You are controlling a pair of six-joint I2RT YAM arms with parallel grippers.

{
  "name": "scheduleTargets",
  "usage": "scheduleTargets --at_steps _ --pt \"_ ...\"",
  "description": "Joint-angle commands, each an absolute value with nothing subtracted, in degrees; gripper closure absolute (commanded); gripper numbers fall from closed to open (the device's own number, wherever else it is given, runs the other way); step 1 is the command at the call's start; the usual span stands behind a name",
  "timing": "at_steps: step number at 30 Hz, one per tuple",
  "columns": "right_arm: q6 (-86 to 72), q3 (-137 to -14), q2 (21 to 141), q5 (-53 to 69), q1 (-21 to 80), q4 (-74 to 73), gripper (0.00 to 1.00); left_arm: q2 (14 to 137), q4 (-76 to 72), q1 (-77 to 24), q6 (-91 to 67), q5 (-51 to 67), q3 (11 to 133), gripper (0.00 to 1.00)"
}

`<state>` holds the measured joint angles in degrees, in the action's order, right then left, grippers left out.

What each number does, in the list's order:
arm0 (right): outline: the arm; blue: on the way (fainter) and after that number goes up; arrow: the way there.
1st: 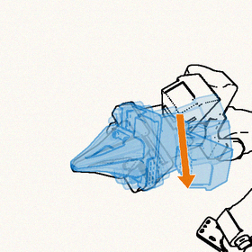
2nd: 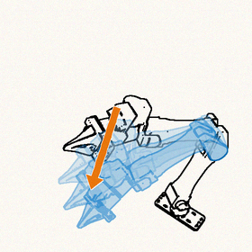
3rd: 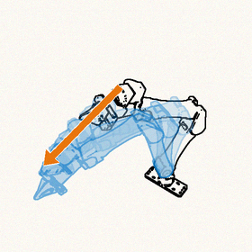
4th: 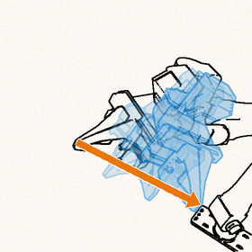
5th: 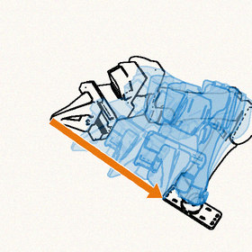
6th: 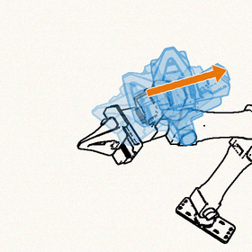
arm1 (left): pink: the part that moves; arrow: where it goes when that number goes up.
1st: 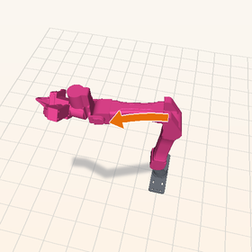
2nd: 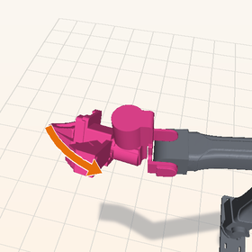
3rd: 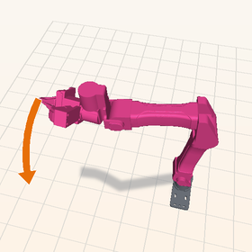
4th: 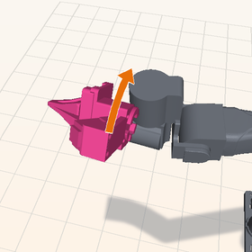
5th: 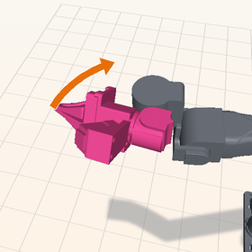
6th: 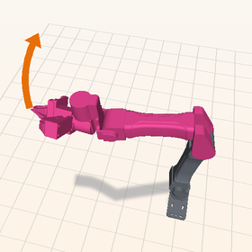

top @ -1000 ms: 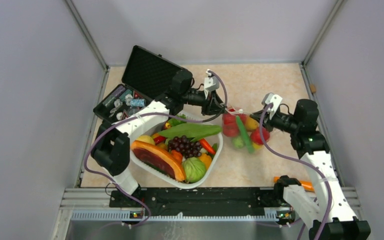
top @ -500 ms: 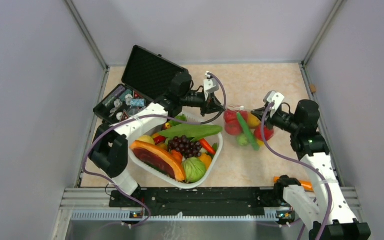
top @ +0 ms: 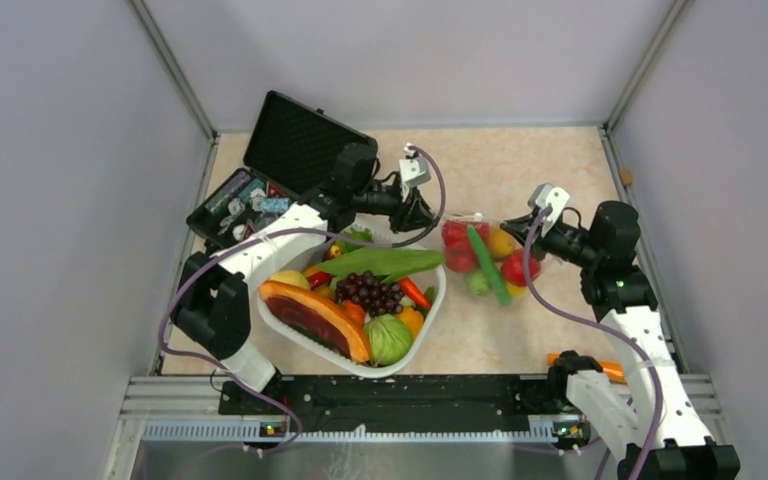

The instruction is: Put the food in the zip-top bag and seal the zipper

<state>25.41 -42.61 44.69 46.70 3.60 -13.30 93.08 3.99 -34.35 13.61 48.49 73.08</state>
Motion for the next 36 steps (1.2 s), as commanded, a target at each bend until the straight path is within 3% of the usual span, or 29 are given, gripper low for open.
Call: scheduleTargets --at_steps 1,2,4,9,15,18,24,32,36 --pt "25.68 -42.9 43.74 49.25 3.33 -8.97 1.0 91.93 6.11 -32.09 13.55 49.22 76.56 0.69" --pt "25.9 -42.94 43.89 49.38 3.3 -9.33 1.0 91.85 5.58 -32.09 13.11 49.82 77.08 0.6" --pt "26.5 -43.17 44.1 49.44 3.25 -10.27 1.0 91.85 5.38 -32.13 12.31 50.56 78.56 0.32" --pt "27.14 -43.59 44.38 49.26 3.26 -11.42 1.0 90.5 1.88 -32.16 9.65 52.86 81.13 0.09" --pt "26.89 -43.49 44.42 49.6 3.26 -10.99 1.0 91.4 3.42 -34.8 12.79 58.16 85.59 0.01" --pt "26.66 -43.45 44.25 49.98 3.31 -10.97 1.0 94.56 12.3 -37.91 19.49 55.38 90.4 0.03" --pt "26.97 -43.68 43.78 50.01 3.32 -11.66 1.0 100.16 17.93 -41.09 21.97 54.16 96.94 0.17" --pt "27.15 -43.51 43.51 49.92 3.26 -11.69 1.0 104.41 22.29 -42.93 23.19 50.77 101.17 0.47" --pt "27.24 -43.34 43.42 49.84 3.31 -11.43 1.0 104.94 23.91 -43.13 23.92 49.81 101.78 0.55"
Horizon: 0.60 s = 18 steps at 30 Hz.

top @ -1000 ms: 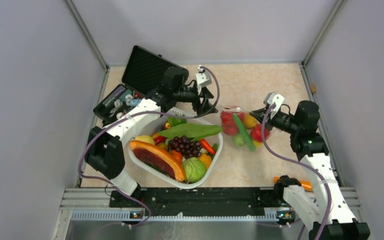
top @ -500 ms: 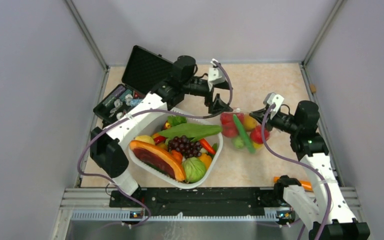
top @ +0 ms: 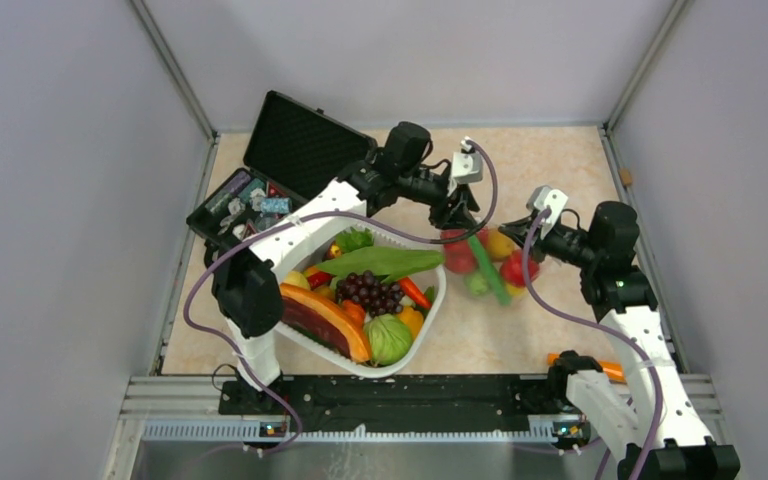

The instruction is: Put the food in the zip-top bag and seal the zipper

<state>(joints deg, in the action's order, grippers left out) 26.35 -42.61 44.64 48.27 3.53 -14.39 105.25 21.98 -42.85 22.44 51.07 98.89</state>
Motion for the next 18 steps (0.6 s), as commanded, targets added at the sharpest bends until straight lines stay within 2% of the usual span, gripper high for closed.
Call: scheduleTargets --at_steps 1,4,7,9,10,18 --pt "27.28 -43.33 43.37 49.83 3.34 -11.4 1.0 104.94 24.05 -43.23 24.12 49.69 101.78 0.6" --pt "27.28 -43.33 43.5 49.88 3.31 -11.34 1.0 104.9 24.32 -43.4 24.54 49.27 101.73 0.73" --pt "27.5 -43.33 43.51 49.75 3.26 -11.43 1.0 104.85 24.28 -43.42 24.61 49.18 101.78 0.9" --pt "27.58 -43.41 43.53 49.58 3.29 -11.62 1.0 104.7 24.26 -43.42 24.7 49.05 101.67 0.95" --pt "27.67 -43.54 43.57 49.57 3.26 -11.87 1.0 104.64 24.26 -43.42 24.78 48.86 101.62 1.0" --pt "30.33 -45.06 44.67 48.39 3.31 -16.23 1.0 102.84 23.32 -43.0 24.76 45.26 99.33 1.0"
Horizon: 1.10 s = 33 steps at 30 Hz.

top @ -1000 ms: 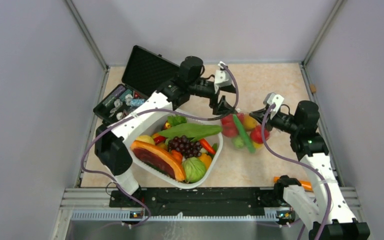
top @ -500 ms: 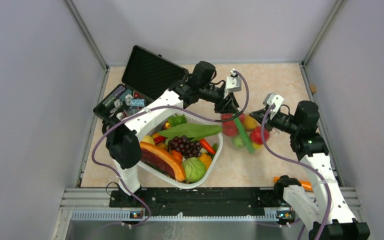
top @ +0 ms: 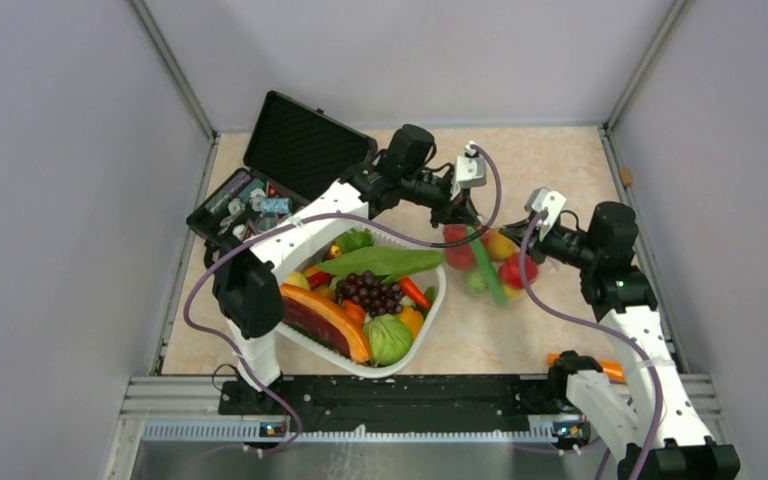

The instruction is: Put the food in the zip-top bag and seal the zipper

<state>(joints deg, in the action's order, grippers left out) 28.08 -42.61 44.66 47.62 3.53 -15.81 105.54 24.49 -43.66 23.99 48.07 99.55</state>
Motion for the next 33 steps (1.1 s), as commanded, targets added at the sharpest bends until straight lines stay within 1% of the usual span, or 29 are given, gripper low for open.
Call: scheduleTargets --at_steps 1,8,15,23,29,33 --pt "30.66 -45.55 45.04 48.27 3.32 -16.86 1.0 102.46 23.29 -42.67 24.78 45.04 98.86 1.0" --pt "31.16 -46.06 45.5 48.47 3.26 -17.32 1.0 98.41 23.85 -37.99 25.5 48.13 93.02 1.0" --pt "31.13 -44.96 47.14 47.63 3.31 -16.78 1.0 97.05 27.42 -37.39 28.32 48.5 92.34 1.0" --pt "31.02 -45.0 47.72 46.46 3.3 -17.02 1.0 95.84 31.2 -36.02 30.46 46.78 91.58 1.0" --pt "30.89 -45.25 47.46 44.25 3.26 -17.64 1.0 92.98 31.83 -35.18 30.96 41.5 88.64 1.0" --pt "30.91 -45.44 47.64 42.65 3.28 -18.38 1.0 91.8 32.49 -34.22 31.58 40.74 87.52 1.0"
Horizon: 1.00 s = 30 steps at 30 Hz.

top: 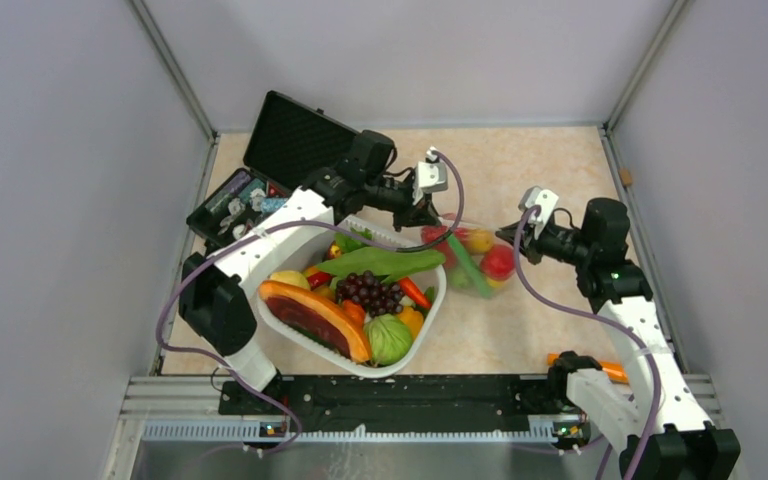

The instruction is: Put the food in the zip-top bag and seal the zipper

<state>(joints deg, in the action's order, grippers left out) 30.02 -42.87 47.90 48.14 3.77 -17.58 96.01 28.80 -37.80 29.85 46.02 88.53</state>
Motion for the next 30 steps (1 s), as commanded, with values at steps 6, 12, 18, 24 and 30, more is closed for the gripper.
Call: scheduleTargets --at_steps 6,12,18,24,30 --pt "30.67 -45.52 48.03 41.63 3.3 -18.34 1.0 91.3 34.45 -32.89 32.46 39.66 87.02 1.0" --pt "30.65 -45.27 48.11 41.91 3.28 -17.95 1.0 91.43 35.28 -32.36 32.66 39.09 87.1 1.0" --pt "30.32 -44.94 47.56 42.4 3.3 -16.98 1.0 91.35 34.29 -32.04 31.52 38.58 86.89 0.99" --pt "29.76 -44.29 46.54 45.24 3.29 -15.48 1.0 90.37 27.31 -32.03 25.43 42.72 85.01 0.65" --pt "27.33 -43.27 44.92 45.97 3.26 -11.78 1.0 86.88 13.2 -32.04 15.39 42.58 79.6 0.12"
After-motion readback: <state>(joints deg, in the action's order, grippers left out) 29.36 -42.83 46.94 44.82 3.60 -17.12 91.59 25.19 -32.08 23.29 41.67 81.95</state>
